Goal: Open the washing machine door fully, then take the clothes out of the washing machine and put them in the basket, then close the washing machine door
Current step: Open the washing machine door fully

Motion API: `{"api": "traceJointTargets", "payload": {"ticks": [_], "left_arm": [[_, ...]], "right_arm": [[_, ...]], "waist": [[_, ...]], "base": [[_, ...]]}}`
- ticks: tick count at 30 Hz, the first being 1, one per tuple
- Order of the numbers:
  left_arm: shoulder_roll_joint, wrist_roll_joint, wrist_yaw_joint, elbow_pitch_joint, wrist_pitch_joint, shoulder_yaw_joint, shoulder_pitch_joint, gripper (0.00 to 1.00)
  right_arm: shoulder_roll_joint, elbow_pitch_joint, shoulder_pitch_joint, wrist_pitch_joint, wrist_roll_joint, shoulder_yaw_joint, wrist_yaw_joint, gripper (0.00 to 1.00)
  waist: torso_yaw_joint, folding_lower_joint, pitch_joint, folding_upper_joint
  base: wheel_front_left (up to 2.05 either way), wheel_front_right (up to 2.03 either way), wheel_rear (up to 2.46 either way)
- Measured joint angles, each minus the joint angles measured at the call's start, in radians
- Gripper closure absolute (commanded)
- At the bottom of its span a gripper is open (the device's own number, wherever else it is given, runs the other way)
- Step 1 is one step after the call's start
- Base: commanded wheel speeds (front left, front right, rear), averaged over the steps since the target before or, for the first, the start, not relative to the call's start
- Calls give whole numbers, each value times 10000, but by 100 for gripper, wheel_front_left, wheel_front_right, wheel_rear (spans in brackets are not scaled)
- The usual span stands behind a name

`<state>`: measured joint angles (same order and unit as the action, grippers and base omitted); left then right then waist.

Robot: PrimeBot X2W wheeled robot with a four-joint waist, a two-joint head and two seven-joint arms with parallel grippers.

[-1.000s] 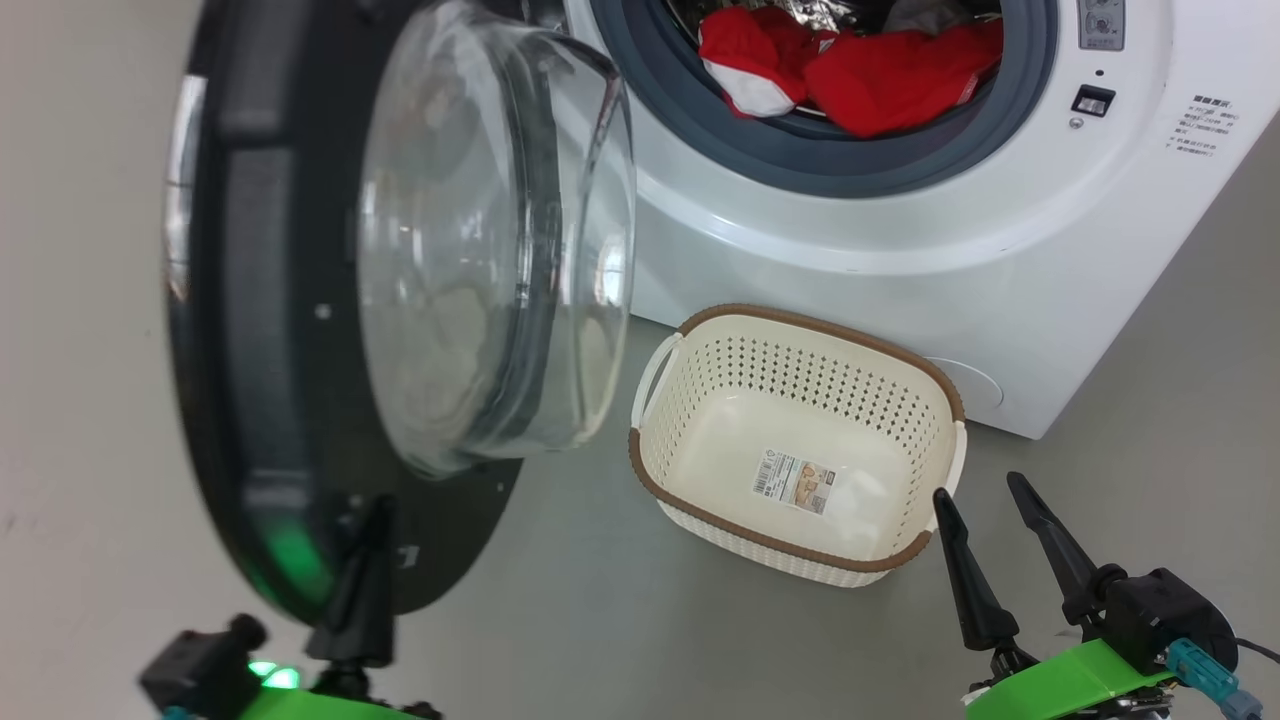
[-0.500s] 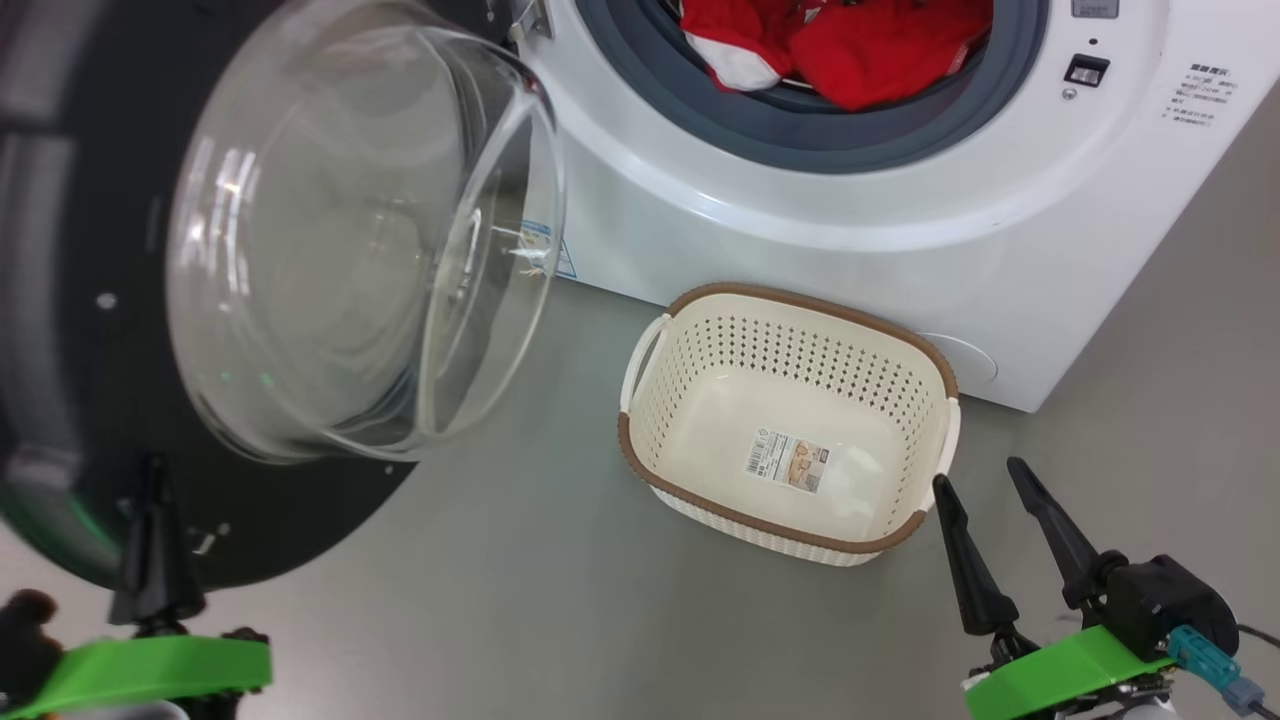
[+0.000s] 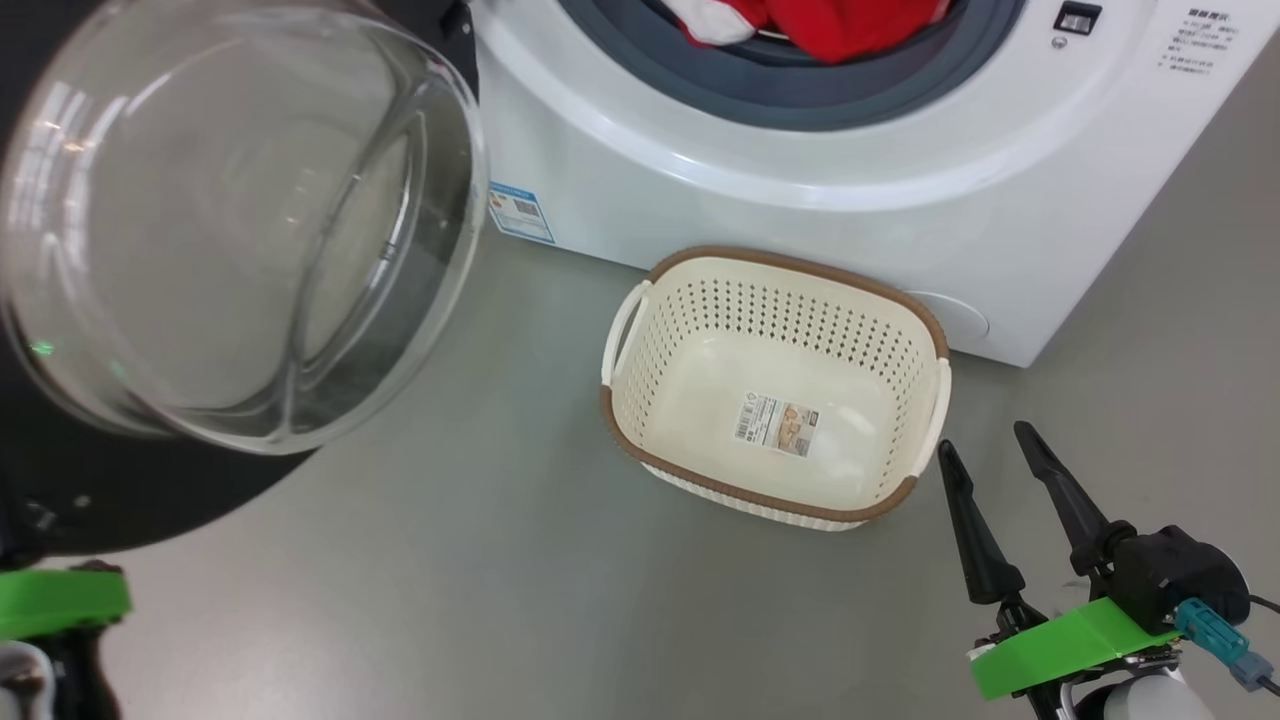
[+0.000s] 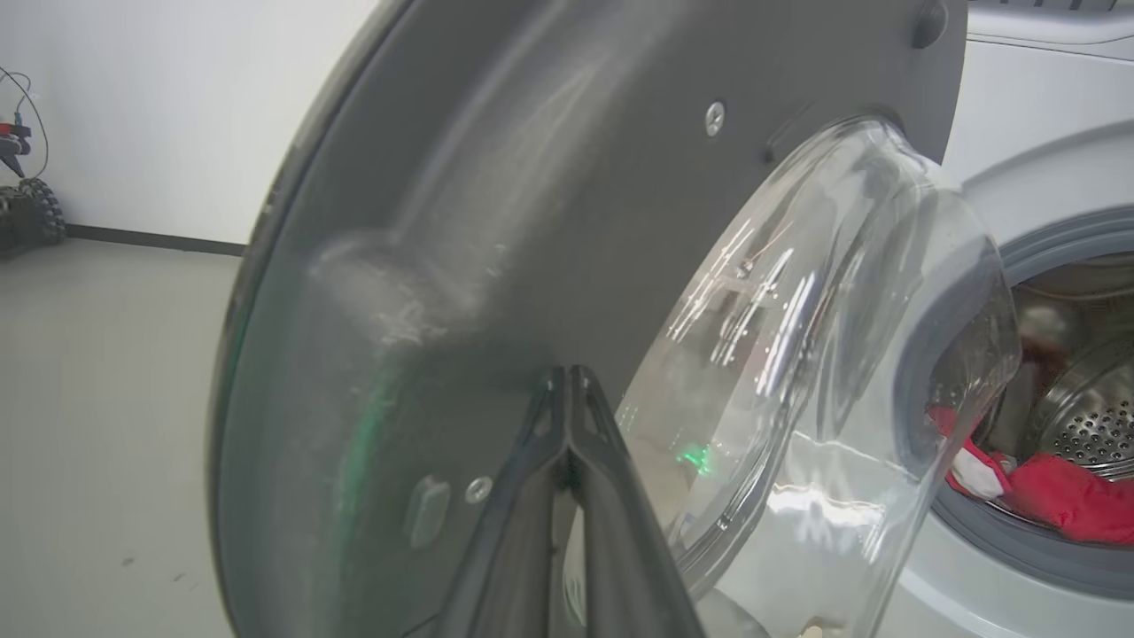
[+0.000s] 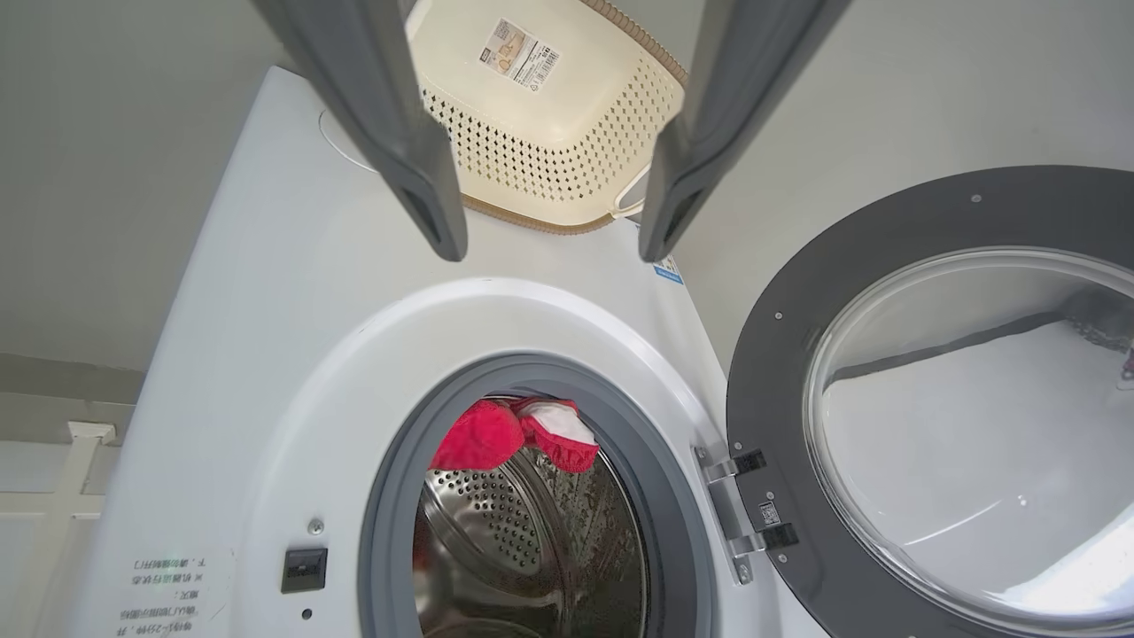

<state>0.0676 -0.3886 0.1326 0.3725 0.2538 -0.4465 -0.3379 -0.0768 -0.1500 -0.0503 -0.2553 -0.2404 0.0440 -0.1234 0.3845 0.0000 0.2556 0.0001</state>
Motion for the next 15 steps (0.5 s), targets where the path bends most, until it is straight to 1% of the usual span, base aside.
{"api": "traceJointTargets", "payload": {"ticks": [8, 15], "left_arm": [[543, 2, 0, 826, 31, -433, -801, 100], [982, -12, 0, 1360, 31, -439, -1163, 100]], "right_arm": [[-86, 6, -223, 0, 44, 6, 0, 0], [-94, -17, -305, 0, 44, 42, 0, 0]], "waist": [[-178, 0, 353, 0], [-348, 0, 432, 0]], "base": [[0, 0, 0], [0, 0, 0]]}}
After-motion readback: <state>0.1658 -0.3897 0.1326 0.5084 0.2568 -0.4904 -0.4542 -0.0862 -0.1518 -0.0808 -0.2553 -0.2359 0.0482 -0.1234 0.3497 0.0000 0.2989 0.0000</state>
